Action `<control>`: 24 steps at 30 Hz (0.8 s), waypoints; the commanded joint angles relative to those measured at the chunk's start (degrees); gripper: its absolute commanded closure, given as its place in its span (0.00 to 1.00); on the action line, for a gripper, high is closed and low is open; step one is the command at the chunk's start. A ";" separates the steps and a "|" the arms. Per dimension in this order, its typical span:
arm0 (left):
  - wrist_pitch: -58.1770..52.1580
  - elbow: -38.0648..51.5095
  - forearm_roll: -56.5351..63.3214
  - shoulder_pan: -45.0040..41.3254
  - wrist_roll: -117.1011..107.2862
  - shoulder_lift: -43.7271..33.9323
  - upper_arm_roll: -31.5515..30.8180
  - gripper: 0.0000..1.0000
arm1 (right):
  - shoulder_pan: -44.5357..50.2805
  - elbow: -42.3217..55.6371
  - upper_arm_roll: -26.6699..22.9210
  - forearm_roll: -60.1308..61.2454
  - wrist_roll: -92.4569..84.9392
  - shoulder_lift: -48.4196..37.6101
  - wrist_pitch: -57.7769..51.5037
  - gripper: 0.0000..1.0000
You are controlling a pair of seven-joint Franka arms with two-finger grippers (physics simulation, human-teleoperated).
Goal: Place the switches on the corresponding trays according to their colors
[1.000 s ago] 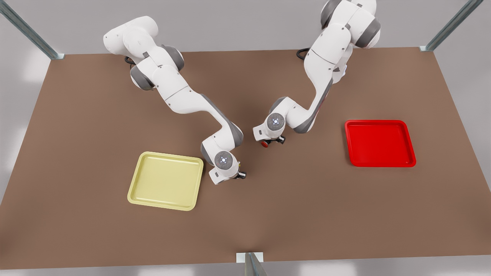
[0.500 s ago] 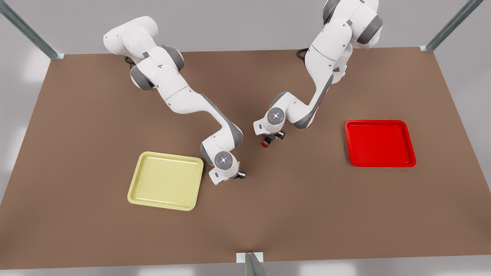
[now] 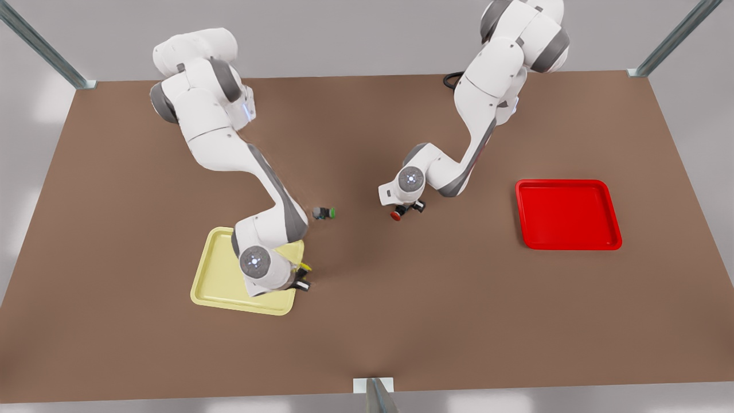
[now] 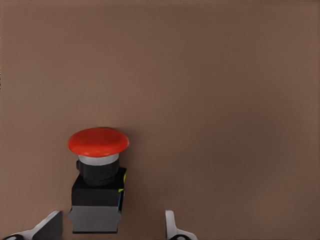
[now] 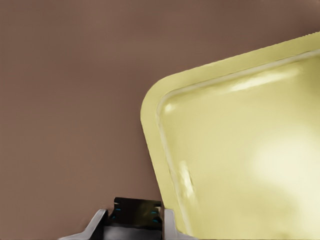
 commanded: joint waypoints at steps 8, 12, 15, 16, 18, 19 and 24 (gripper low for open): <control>-0.34 -0.09 0.17 0.09 1.93 -0.08 0.00 0.13 | -11.37 -24.84 3.39 -0.70 -16.20 -11.37 11.92 0.00; 0.36 0.17 0.17 0.00 2.46 0.10 0.00 0.13 | -10.93 -24.75 3.39 -0.61 -16.20 -11.19 11.92 0.00; 1.06 0.17 0.17 0.00 2.46 0.27 0.00 0.13 | -10.58 -24.49 3.39 -0.52 -15.67 -11.10 11.75 0.00; 1.06 0.17 0.17 0.00 2.46 0.27 0.00 0.16 | -10.49 -24.23 3.39 -0.53 -15.58 -11.10 11.22 0.00; 1.15 0.17 0.17 0.09 2.46 0.27 0.00 0.25 | -10.40 -21.07 3.39 -0.35 -15.41 -11.28 6.57 0.00; 1.15 0.17 0.17 0.09 2.46 0.27 0.00 0.32 | -9.61 -17.82 3.57 -0.26 -15.23 -11.54 1.73 0.00; 1.15 0.09 0.17 0.18 2.46 0.27 0.00 0.40 | -10.58 -6.57 3.83 -7.90 -24.63 -18.75 -18.13 0.00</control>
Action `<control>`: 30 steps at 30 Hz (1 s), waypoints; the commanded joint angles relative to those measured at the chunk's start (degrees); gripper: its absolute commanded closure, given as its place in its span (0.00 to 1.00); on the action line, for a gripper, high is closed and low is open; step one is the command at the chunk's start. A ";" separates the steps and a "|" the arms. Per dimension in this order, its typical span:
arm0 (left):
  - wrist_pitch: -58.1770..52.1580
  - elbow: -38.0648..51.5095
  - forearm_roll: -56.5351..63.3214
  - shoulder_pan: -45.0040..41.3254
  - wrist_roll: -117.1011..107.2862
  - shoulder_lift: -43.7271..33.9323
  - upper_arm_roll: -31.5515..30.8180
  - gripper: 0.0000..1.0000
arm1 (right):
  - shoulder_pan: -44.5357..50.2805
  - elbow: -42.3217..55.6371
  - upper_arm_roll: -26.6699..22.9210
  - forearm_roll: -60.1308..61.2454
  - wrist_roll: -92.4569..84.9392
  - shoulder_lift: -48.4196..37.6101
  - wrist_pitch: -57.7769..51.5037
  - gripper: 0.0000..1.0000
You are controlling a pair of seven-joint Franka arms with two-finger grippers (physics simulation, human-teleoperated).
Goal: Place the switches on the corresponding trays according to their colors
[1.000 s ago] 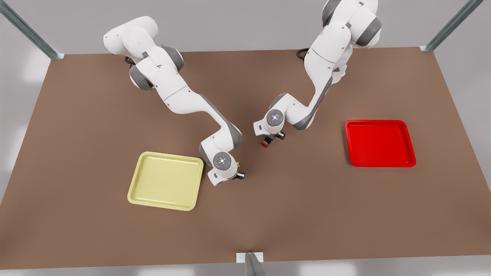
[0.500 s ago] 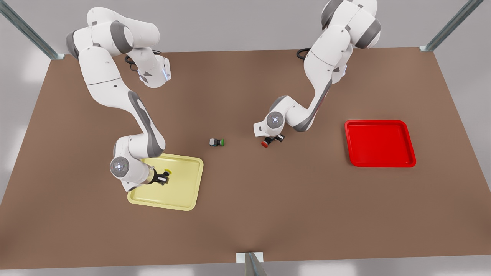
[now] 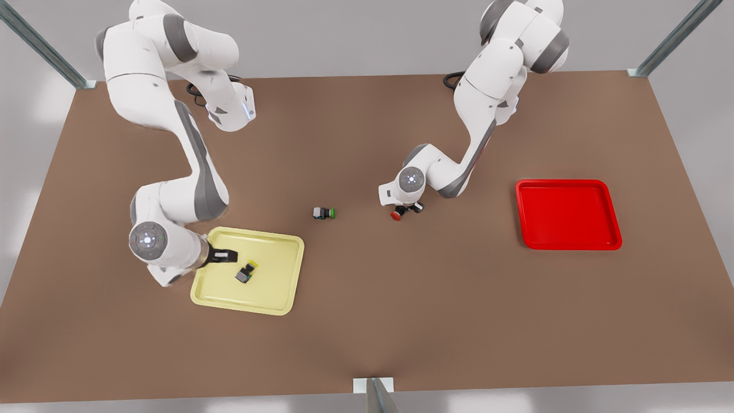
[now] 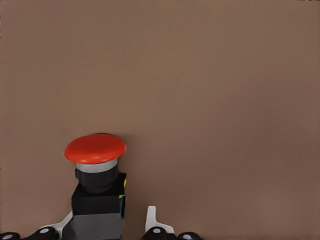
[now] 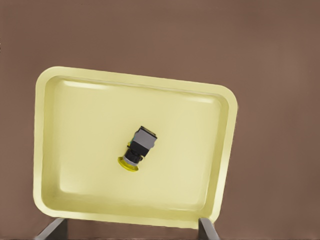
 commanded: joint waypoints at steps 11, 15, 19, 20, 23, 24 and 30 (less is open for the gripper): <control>0.00 0.00 0.12 0.00 0.00 -0.09 0.00 0.40 | -4.97 -3.45 0.64 -0.87 -2.58 -15.84 -6.47 0.00; -0.09 0.00 0.12 0.09 0.00 -0.18 0.00 0.42 | -4.88 -3.62 0.64 -1.13 -2.50 -15.84 -6.56 0.00; -0.09 0.09 -0.06 0.09 0.00 -0.18 0.00 0.42 | -4.88 -3.80 0.64 -1.13 -2.50 -15.93 -7.53 0.00; -0.09 0.09 -0.06 0.09 -0.09 -0.18 0.00 0.42 | -4.88 -3.89 0.64 -1.13 -2.50 -15.93 -7.44 0.00; 0.00 0.26 -0.06 0.09 -0.09 -0.09 0.00 0.42 | -5.06 -3.80 0.64 -1.13 -2.50 -15.93 -7.53 0.00; 0.00 0.44 -0.06 0.00 -0.09 -0.09 0.00 0.43 | -4.97 -3.80 0.64 -1.13 -2.50 -15.84 -7.44 0.00; -0.26 0.44 -0.06 0.09 -0.18 -0.53 0.00 0.47 | -4.97 -3.80 0.64 -1.13 -2.50 -15.84 -7.35 0.00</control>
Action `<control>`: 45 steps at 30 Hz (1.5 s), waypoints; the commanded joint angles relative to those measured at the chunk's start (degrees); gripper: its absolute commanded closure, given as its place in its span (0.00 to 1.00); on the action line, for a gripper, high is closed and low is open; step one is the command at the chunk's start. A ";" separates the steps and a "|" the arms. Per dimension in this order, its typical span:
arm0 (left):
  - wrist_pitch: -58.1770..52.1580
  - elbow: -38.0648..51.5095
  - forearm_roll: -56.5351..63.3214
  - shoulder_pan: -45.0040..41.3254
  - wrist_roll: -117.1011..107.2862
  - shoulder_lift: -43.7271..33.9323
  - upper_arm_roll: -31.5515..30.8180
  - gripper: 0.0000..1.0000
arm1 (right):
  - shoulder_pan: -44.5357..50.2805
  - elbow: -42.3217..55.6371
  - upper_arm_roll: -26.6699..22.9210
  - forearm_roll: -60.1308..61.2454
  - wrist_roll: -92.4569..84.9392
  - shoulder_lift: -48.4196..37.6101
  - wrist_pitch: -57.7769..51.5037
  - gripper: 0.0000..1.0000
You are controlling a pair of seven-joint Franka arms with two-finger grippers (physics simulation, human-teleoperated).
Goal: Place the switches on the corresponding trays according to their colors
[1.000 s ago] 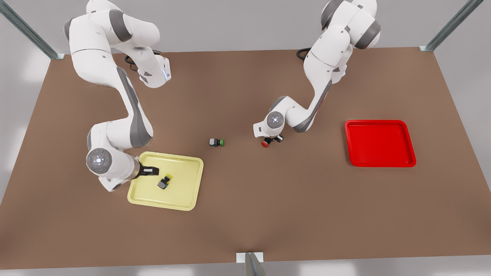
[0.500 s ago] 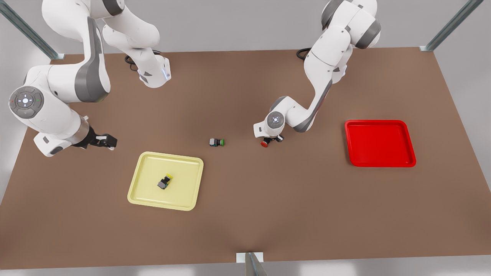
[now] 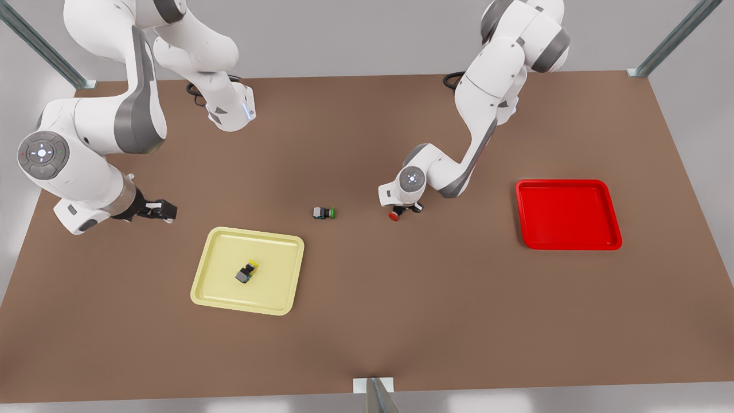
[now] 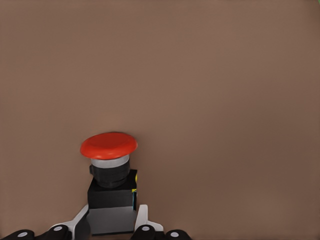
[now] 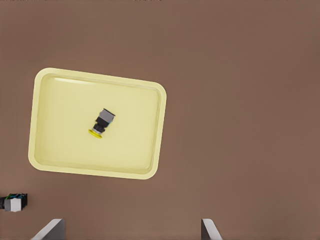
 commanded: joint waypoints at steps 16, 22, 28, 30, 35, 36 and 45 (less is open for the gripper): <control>-0.61 -0.09 0.02 1.14 -0.18 -1.41 -0.09 0.53 | 0.00 0.09 -0.08 0.00 0.00 0.08 0.35 0.00; -2.99 -0.09 0.02 3.69 0.18 -6.07 -0.18 0.54 | 0.00 0.09 0.00 -0.09 0.00 0.17 0.35 0.00; -6.68 1.06 0.02 9.31 0.97 -11.43 -0.35 0.54 | -0.26 0.09 0.00 -0.09 -0.09 0.08 0.00 0.00; -9.05 1.93 0.02 12.39 2.19 -12.92 -0.62 0.54 | -0.18 0.00 0.00 -0.09 -0.09 0.08 0.09 0.00; -9.49 2.90 -0.16 22.06 6.68 -15.38 -0.97 0.54 | -0.09 0.09 -0.08 -0.09 -0.09 0.17 0.18 0.00; -9.58 2.90 -0.25 24.17 8.08 -15.56 -0.97 0.54 | -0.09 0.00 -0.09 -0.09 -0.09 0.17 0.18 0.00; -19.33 -5.10 -0.51 42.54 21.36 -28.12 -2.55 0.54 | -0.09 0.00 -0.09 -0.09 0.00 0.17 0.26 0.00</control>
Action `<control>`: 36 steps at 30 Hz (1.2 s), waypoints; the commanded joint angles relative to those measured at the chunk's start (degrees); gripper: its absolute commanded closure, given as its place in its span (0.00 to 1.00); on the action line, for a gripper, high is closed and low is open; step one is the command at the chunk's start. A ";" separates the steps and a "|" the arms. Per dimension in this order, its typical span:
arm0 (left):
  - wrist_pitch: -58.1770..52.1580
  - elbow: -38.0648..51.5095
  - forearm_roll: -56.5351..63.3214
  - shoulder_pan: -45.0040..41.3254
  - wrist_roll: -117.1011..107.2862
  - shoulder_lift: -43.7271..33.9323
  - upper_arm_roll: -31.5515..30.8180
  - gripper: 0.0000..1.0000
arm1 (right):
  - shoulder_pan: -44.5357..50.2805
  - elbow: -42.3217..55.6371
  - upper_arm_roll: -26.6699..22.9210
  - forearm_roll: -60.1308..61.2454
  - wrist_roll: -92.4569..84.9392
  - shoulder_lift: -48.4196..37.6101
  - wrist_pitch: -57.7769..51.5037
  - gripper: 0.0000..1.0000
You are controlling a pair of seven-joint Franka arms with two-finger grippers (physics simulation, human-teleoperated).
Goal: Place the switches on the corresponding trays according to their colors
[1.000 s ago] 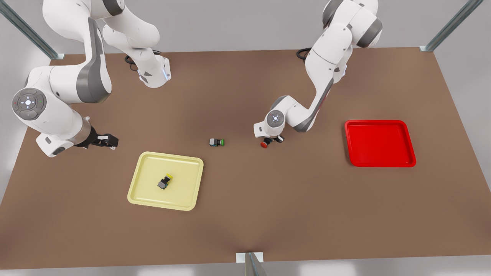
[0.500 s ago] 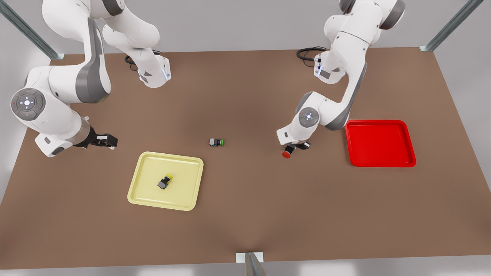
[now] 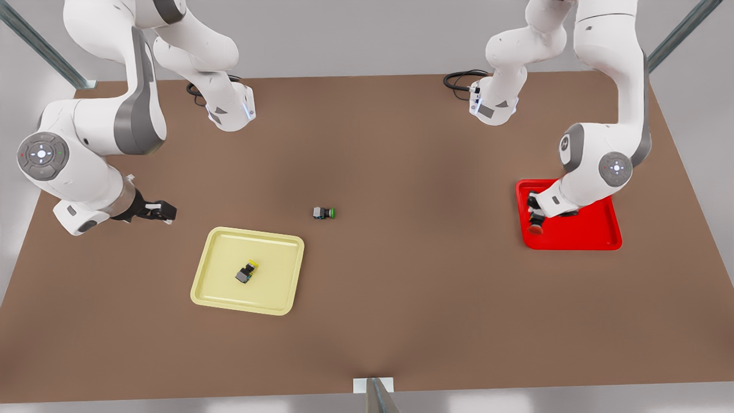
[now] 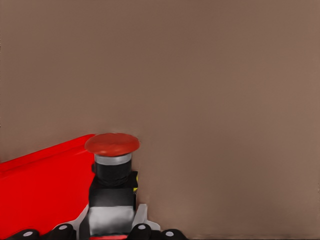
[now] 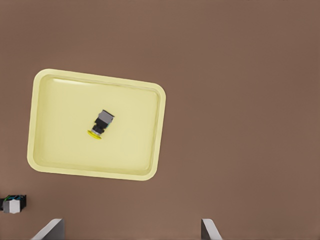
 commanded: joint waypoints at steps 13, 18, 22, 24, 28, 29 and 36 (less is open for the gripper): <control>3.91 -5.35 3.75 9.80 12.48 2.21 0.27 0.53 | 0.31 -0.06 0.09 0.00 0.03 -0.01 -0.26 0.00; 3.91 -5.44 4.37 10.59 12.30 3.09 0.27 0.00 | 0.39 -0.06 0.09 0.00 0.11 -0.01 -0.18 0.00; 3.47 -5.00 4.37 10.33 11.95 2.56 0.18 0.00 | 0.39 -0.06 0.09 0.00 0.11 -0.01 -0.18 0.00; 3.21 -3.95 4.28 10.06 11.60 2.03 -0.35 0.00 | 0.39 -0.06 0.18 0.00 0.11 -0.01 -0.18 0.00; -11.72 13.18 2.61 9.71 8.00 2.29 -4.74 0.00 | 0.31 -0.06 0.09 0.09 0.11 -0.01 -0.18 0.00; -16.30 19.51 3.05 9.62 2.55 3.96 -6.76 0.00 | 0.31 -0.06 0.09 0.09 0.11 -0.01 -0.18 0.00; -34.75 39.21 5.25 -7.57 -15.65 4.41 4.62 0.00 | 0.30 -0.06 0.09 0.09 0.11 -0.01 -0.26 0.00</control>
